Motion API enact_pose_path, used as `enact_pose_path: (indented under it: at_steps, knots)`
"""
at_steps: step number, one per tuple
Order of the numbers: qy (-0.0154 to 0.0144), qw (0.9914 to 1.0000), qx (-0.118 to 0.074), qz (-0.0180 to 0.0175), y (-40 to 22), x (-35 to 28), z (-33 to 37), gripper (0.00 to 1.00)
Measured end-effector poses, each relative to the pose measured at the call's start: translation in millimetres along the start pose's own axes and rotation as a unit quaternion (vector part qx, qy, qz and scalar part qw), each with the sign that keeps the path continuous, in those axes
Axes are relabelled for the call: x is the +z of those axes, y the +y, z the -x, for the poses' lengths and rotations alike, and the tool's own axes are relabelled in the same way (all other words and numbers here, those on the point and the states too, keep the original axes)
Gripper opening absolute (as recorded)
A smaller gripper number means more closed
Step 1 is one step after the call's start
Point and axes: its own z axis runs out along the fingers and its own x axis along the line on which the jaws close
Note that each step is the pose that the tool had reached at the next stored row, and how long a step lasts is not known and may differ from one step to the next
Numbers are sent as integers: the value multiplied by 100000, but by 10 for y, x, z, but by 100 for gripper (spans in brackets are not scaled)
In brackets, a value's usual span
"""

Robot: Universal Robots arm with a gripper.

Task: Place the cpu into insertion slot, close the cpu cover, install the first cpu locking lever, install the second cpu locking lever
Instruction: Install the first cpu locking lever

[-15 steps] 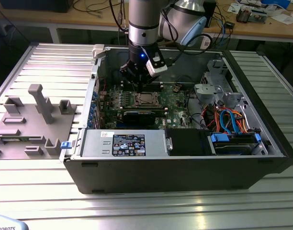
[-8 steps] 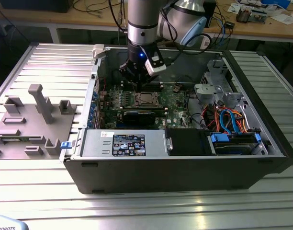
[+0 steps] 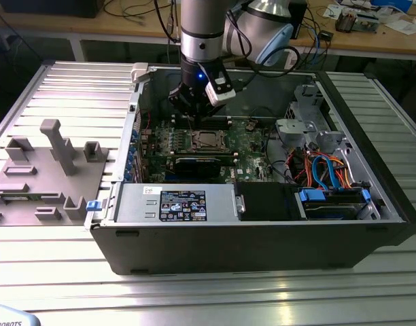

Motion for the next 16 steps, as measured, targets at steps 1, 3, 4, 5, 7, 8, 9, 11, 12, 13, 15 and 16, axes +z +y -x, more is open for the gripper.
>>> enact_pose_path:
  at_steps: [1, 3, 4, 5, 7, 8, 9, 11, 12, 13, 15, 16]
  knots:
    - [0, 100000, 1, 2, 1, -1, 0, 11]
    - [1, 100000, 1, 0, 3, -4, -1, 11]
    - [8, 100000, 1, -8, 5, -6, -1, 11]
    - [7, 100000, 2, -9, 6, -7, -1, 11]
    - [1, 100000, 0, 0, 10, -9, -1, 11]
    - [1, 100000, 0, -1, 11, -10, -1, 11]
    - [1, 100000, 4, -1, 14, -11, -2, 11]
    - [2, 100000, -3, 0, 22, -15, -2, 11]
    - [4, 100000, -5, -3, 25, -17, -2, 11]
    - [4, 100000, -3, -5, 29, -20, -2, 11]
    - [3, 100000, 0, 0, 32, -23, -2, 11]
    - [2, 100000, 1, -2, 36, -26, -2, 11]
